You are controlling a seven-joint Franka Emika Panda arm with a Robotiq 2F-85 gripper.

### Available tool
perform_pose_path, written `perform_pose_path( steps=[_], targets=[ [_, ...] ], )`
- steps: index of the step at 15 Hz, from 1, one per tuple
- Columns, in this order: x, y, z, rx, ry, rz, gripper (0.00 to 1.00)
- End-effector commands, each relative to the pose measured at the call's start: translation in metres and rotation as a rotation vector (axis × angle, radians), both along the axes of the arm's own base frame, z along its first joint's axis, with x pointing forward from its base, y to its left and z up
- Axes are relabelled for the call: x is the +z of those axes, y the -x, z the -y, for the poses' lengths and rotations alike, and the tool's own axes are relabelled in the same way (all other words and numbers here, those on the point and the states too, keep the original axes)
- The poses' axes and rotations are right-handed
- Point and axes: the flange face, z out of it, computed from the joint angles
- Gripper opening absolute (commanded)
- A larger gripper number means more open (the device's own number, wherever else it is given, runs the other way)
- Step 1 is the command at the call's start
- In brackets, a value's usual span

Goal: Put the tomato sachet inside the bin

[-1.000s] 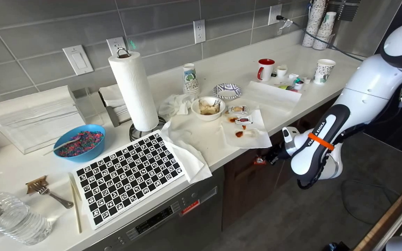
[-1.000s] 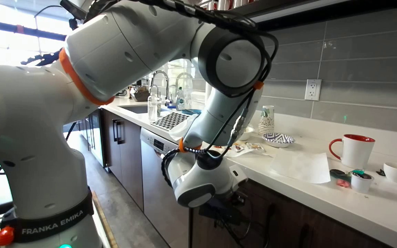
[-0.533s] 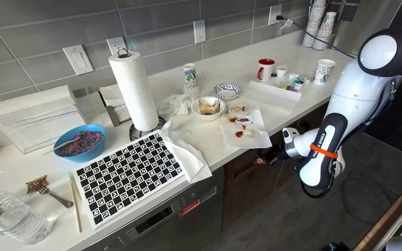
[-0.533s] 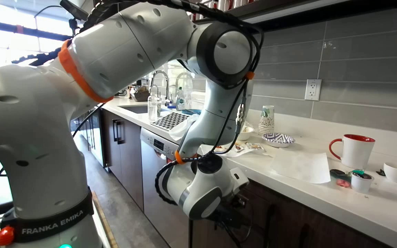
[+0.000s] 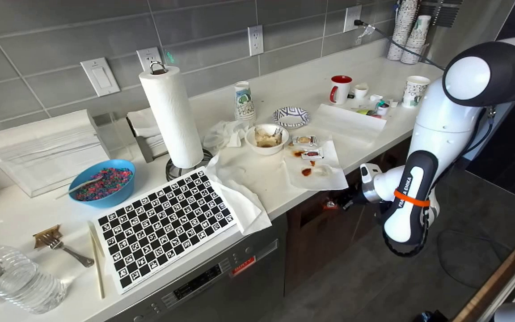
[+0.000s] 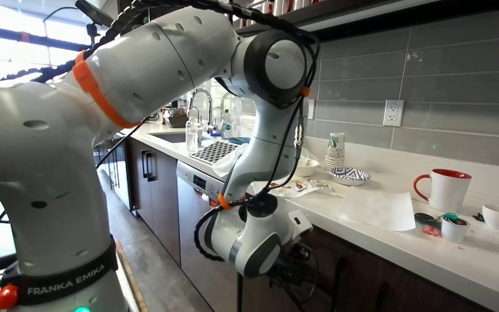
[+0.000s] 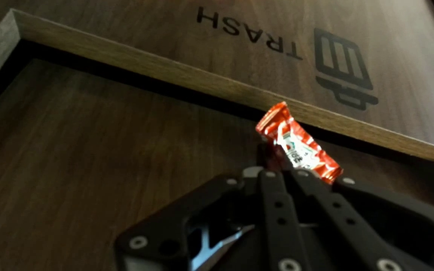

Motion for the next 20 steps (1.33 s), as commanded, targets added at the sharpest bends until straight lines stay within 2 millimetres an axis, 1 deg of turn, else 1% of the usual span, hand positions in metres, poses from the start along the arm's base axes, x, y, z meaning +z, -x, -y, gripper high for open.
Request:
perform_pose_path(
  steps=[1,9,12,15,18,20],
  targets=[
    [0.002,-0.015,-0.001,-0.008,-0.01,0.052,0.0],
    [-0.007,-0.03,-0.002,0.0,0.002,0.058,0.0],
    [-0.011,-0.031,-0.001,0.003,0.003,0.059,0.0],
    [-0.011,-0.033,-0.004,0.023,0.013,0.075,0.0],
    [-0.018,-0.032,-0.008,0.054,0.03,0.064,0.0],
    [-0.02,-0.033,-0.009,0.057,0.043,0.074,0.0]
  ],
)
